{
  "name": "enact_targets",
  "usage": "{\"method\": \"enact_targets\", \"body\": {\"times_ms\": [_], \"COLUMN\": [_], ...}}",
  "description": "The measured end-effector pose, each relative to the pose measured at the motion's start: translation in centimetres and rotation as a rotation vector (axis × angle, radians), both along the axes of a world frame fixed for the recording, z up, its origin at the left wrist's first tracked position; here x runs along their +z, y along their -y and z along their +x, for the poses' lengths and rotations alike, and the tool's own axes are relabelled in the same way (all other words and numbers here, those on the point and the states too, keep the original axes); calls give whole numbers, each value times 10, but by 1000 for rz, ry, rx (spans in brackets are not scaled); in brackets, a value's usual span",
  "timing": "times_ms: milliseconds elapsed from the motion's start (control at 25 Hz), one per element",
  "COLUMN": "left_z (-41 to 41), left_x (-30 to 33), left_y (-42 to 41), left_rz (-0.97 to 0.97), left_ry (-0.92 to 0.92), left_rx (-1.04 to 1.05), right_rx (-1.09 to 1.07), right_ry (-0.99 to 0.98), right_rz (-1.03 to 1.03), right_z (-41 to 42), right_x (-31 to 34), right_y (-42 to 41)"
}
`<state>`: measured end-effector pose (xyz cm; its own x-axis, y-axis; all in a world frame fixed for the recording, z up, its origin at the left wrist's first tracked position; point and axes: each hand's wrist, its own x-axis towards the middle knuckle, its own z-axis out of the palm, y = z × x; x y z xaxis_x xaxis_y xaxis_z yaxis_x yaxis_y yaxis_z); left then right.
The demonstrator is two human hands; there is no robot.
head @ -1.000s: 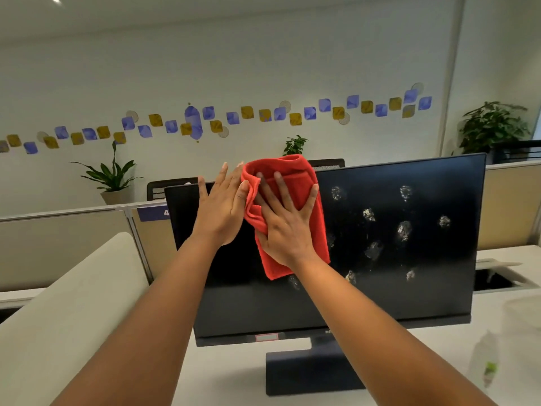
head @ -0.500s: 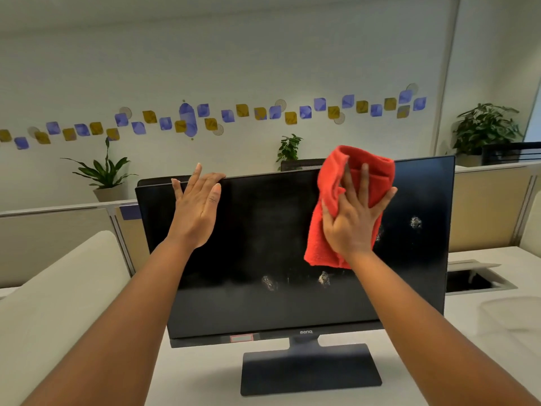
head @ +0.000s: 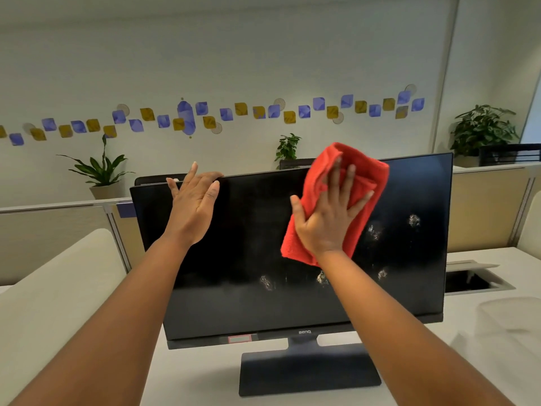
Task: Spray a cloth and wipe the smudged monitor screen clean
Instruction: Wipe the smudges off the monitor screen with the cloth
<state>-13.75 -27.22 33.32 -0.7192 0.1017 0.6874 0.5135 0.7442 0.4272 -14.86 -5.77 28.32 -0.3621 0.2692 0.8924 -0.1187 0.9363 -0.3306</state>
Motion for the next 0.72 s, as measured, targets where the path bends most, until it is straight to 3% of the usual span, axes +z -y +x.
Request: {"method": "enact_targets", "body": {"times_ms": [240,400,520,720], "left_z": [0,3,4,4], "left_x": [1,2,3,3], "left_y": [-2,-1,-3,-3], "left_rz": [17,-27,-53,-47], "left_ry": [-8,6,1,13], "left_rx": [-4,3,5,7], "right_rx": [178,214,160,49], "right_ry": [11,29,55,33], "right_rz": [462,629,576,214], "right_z": [-1,8,15,11], "right_x": [-39,-86,-100,-52], "right_y": [47,35,3,-12]}}
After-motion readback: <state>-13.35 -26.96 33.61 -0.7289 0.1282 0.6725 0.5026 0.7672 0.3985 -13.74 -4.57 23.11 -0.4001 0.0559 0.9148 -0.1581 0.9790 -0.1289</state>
